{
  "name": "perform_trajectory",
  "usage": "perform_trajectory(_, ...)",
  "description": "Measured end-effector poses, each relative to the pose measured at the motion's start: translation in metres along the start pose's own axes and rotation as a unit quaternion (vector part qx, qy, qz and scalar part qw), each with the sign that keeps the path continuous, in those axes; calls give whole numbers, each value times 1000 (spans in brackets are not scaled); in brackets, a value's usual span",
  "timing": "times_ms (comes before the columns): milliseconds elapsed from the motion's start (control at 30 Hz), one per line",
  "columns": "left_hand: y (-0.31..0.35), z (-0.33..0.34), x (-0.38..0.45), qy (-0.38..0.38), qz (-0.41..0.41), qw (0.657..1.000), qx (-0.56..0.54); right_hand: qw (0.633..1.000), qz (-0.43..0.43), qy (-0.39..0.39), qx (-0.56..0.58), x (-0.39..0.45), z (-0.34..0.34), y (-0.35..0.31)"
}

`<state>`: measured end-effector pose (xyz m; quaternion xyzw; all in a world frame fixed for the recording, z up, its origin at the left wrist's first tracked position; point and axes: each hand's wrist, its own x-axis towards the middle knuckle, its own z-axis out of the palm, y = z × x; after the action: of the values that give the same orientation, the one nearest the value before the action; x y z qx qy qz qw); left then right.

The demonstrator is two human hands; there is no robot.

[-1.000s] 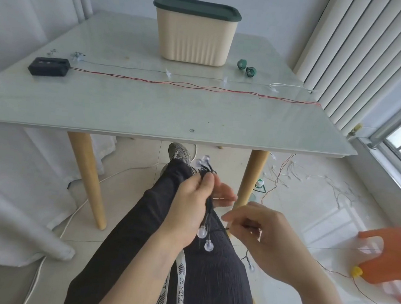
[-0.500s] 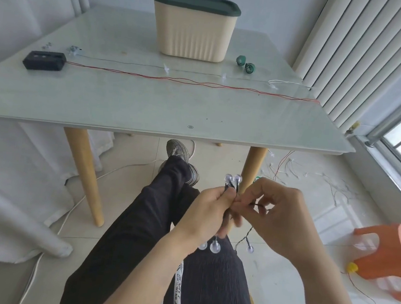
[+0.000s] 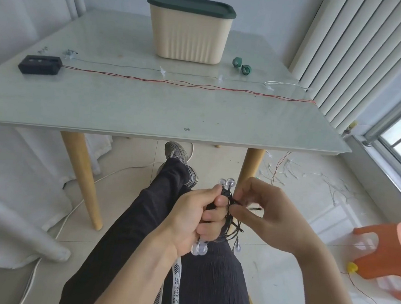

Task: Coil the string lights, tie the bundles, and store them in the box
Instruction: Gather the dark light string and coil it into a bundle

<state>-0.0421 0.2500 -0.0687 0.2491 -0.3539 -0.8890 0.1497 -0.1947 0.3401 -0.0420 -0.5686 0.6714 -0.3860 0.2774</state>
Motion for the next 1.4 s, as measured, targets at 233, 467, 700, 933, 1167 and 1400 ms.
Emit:
perform_trajectory(233,4,-1,-1,-63,-2,996,-57,994,17,70,77,7,7,-4)
perform_trajectory(467,4,-3,-2,-80,-15,995,-57,981,3,85,172,11,2,-7)
perform_trajectory(700,5,1,-5,-45,40,994,-88,979,46,117,159,16,7,-5)
perform_trajectory(933,18,-10,-4,16,143,967,-209,987,140,37,68,8,11,26)
perform_trajectory(1167,24,-23,-5,65,164,959,-223,979,190,60,45,-15,31,71)
perform_trajectory(1400,21,-23,-1,107,160,959,-208,960,219,47,169,-35,27,81)
